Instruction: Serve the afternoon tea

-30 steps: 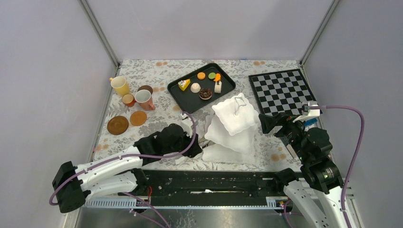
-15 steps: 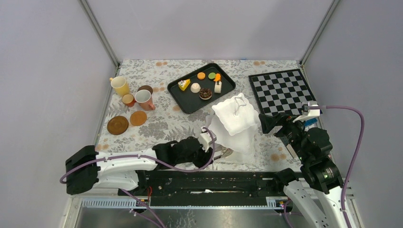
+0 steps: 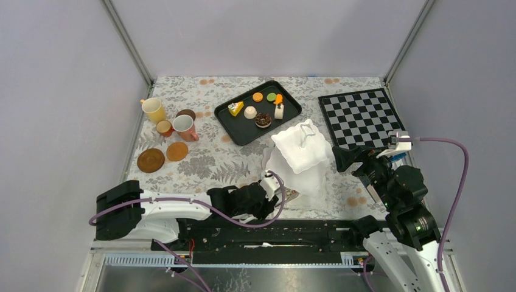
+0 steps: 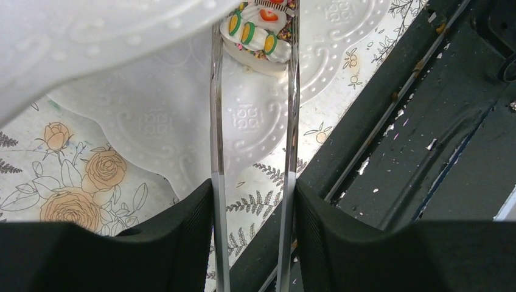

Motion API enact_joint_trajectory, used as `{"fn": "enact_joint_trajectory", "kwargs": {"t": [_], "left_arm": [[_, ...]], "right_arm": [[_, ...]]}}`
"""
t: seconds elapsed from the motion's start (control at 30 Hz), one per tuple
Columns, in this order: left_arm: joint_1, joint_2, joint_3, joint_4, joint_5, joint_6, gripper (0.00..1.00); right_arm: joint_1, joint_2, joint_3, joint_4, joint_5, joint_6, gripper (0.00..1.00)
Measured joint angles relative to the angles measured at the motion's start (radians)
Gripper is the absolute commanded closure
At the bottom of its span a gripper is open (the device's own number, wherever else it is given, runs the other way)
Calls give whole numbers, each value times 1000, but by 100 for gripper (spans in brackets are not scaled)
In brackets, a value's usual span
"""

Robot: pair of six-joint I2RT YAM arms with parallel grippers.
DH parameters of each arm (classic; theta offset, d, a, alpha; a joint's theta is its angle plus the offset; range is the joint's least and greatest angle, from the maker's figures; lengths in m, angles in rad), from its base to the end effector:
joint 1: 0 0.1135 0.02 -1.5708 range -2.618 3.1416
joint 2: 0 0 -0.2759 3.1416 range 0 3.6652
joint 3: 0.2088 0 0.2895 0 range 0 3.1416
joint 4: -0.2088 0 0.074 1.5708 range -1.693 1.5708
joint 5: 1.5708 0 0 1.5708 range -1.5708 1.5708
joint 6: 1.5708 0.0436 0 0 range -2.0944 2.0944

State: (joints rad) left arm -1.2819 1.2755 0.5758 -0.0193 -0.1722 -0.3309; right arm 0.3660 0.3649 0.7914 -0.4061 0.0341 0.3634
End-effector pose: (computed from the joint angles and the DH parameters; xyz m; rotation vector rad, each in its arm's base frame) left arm 0.0878 -0.2692 0.1640 0.9982 2.1404 -0.6318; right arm 0.1059 0.0390 0.3861 0.0254 1.5763 0.5487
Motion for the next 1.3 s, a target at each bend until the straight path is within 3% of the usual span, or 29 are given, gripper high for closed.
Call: {"fn": "enact_joint_trajectory", "kwargs": {"t": [0.2, 0.5, 0.8, 1.0, 1.3], "left_arm": [[0, -15, 0, 6, -12, 8, 41], [0, -71, 0, -3, -19, 13, 40], [0, -201, 13, -173, -84, -23, 45], [8, -208, 68, -320, -182, -106, 50], [259, -253, 92, -490, -238, -220, 49]], "right_arm": [[0, -3, 0, 0, 0, 0, 2], [0, -2, -5, 0, -1, 0, 2], [0, -2, -12, 2, -1, 1, 2], [0, 0, -19, 8, -2, 1, 2], [0, 16, -22, 10, 1, 1, 2]]}}
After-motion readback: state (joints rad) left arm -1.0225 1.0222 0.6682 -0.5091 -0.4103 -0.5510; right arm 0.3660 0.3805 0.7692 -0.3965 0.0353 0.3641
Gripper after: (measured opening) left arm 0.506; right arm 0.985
